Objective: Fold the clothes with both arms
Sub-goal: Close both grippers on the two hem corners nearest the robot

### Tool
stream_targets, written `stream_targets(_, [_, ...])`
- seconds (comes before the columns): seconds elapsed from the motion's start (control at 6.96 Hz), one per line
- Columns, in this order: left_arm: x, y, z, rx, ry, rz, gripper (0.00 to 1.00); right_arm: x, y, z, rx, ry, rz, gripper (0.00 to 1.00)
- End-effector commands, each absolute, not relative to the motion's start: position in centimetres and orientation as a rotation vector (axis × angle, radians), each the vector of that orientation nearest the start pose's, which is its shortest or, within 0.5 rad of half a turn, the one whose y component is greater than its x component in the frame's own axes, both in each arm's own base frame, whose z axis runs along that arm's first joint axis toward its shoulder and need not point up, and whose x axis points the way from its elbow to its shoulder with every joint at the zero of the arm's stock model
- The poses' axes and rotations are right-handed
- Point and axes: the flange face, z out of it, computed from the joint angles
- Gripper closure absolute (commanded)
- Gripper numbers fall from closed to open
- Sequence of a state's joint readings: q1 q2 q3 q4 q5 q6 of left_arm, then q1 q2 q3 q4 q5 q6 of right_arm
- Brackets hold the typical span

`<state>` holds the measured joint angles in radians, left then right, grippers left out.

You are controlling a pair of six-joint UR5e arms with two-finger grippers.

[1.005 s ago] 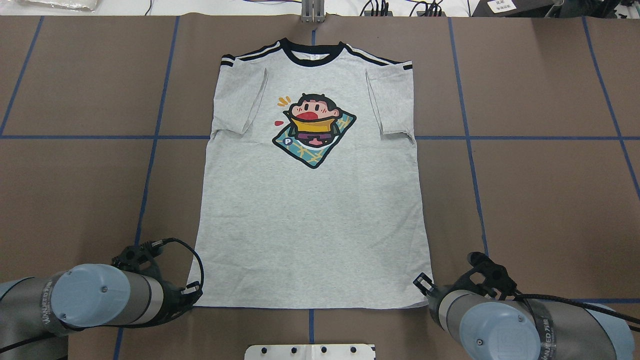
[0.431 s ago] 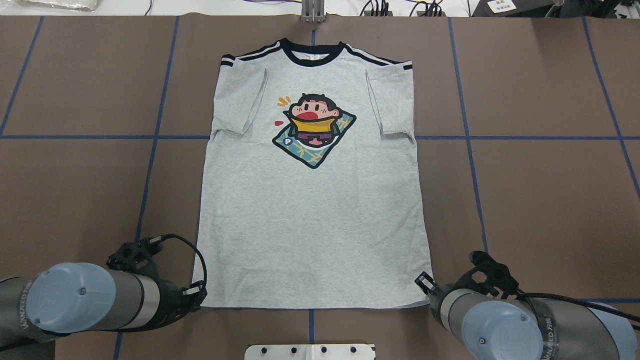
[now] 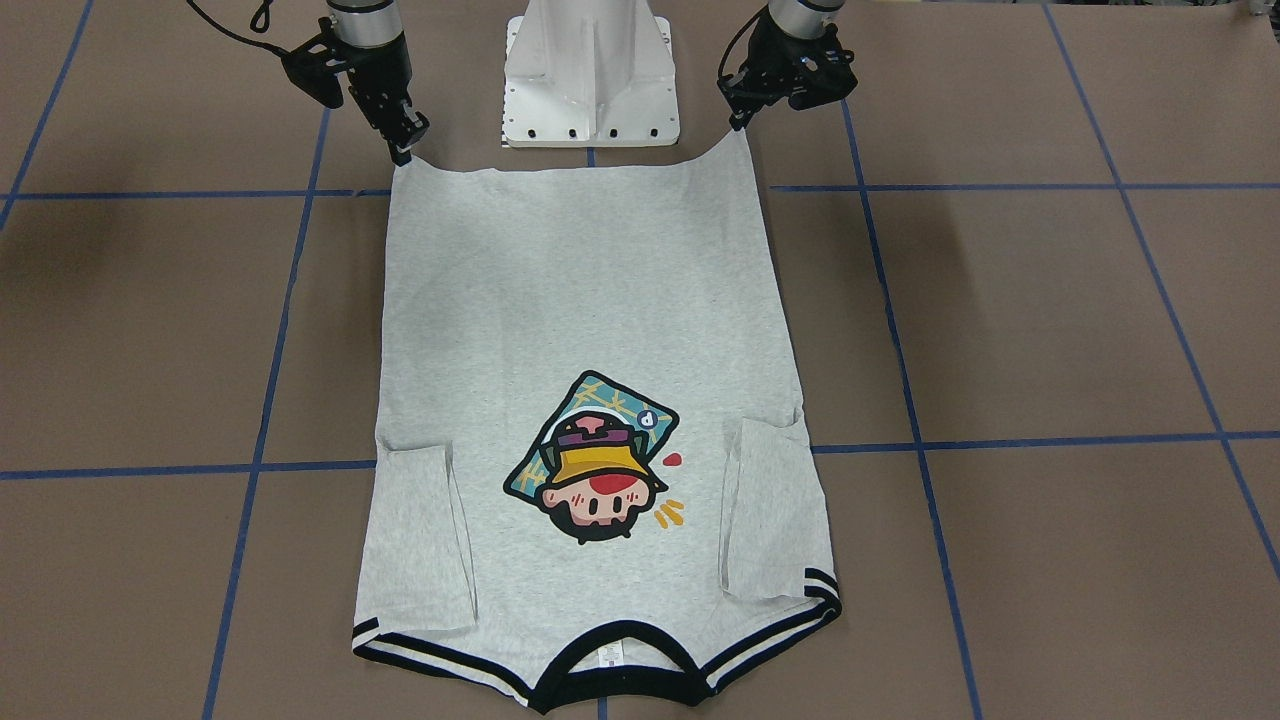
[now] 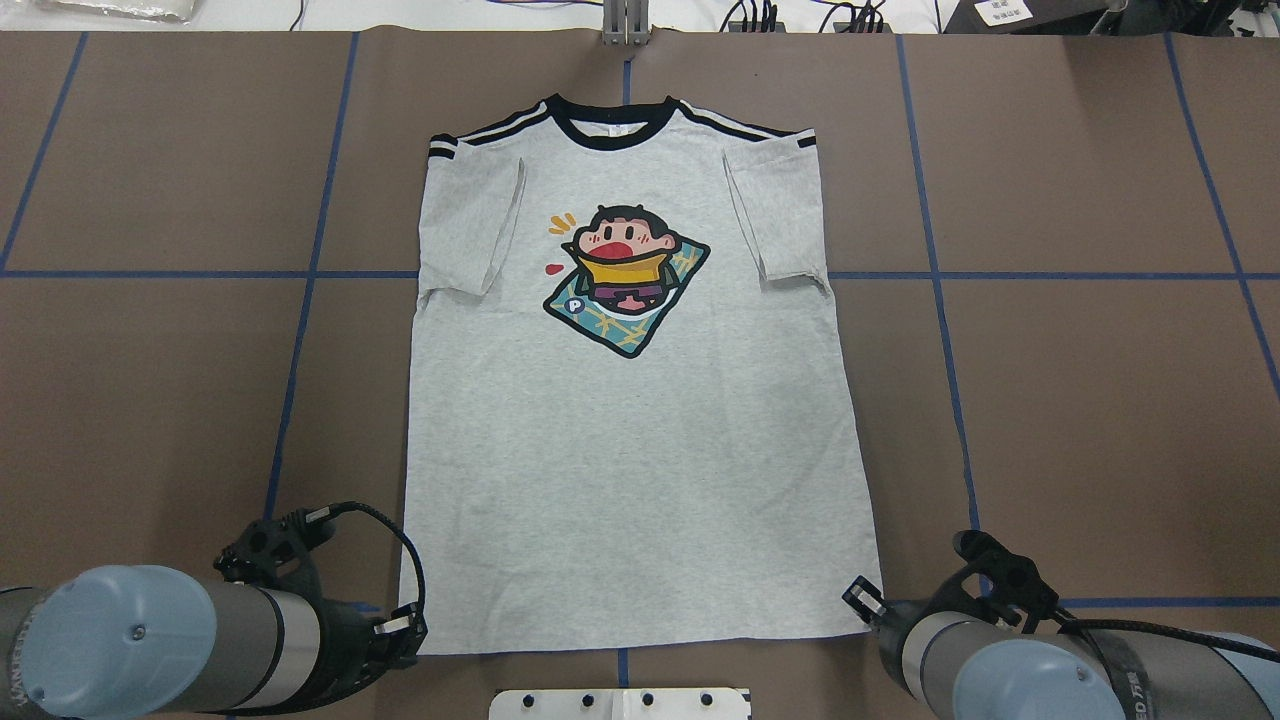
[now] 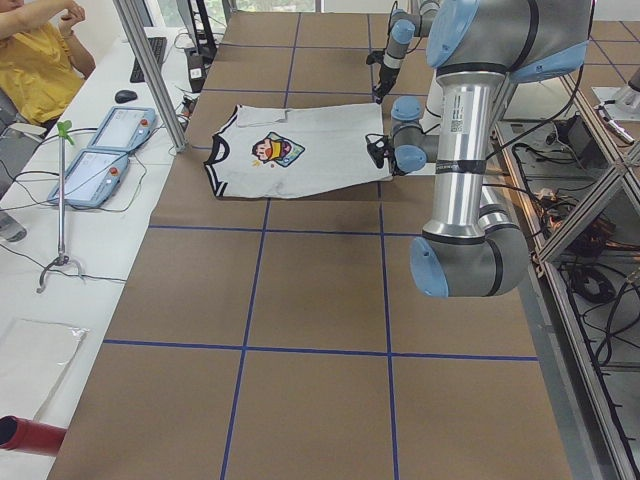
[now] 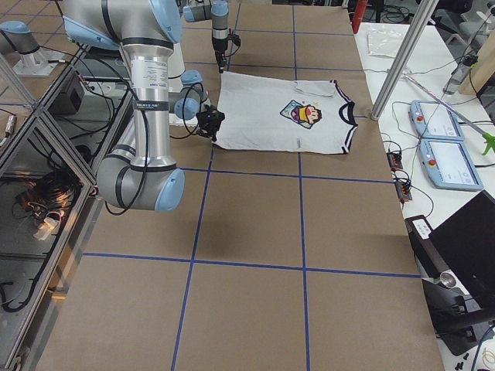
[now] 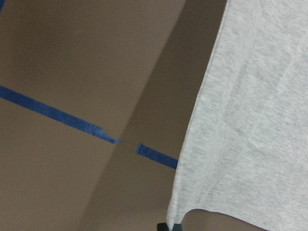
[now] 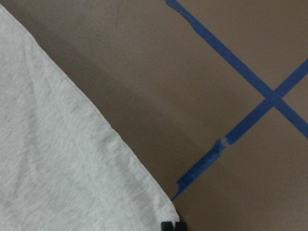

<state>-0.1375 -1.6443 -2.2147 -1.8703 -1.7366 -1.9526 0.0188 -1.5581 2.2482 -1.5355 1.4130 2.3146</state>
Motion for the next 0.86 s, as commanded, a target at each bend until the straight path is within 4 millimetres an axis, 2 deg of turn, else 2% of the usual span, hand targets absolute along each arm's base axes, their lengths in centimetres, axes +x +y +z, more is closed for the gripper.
stream_targets(0.0, [44.1, -16.4, 28.7, -0.317, 1.002, -0.4, 1.0, -43.4, -13.7, 34.8, -0.112, -0.747, 0.746, 1.0])
stream_targets(0.29, [43.3, -17.0, 27.9, -0.312, 1.02, -0.409, 1.0, -41.8, -13.5, 34.4, -0.119, -0.753, 0.743, 1.0])
stream_targets(0.43, [42.2, -18.3, 27.1, -0.291, 1.046, -0.425, 1.0, -40.8, -14.4, 32.9, -0.117, -0.792, 0.764, 1.0])
stream_targets(0.72, [40.6, -23.1, 26.6, -0.138, 1.084, -0.361, 1.0, -39.2, -19.0, 32.9, -0.043, -0.803, 0.819, 1.0])
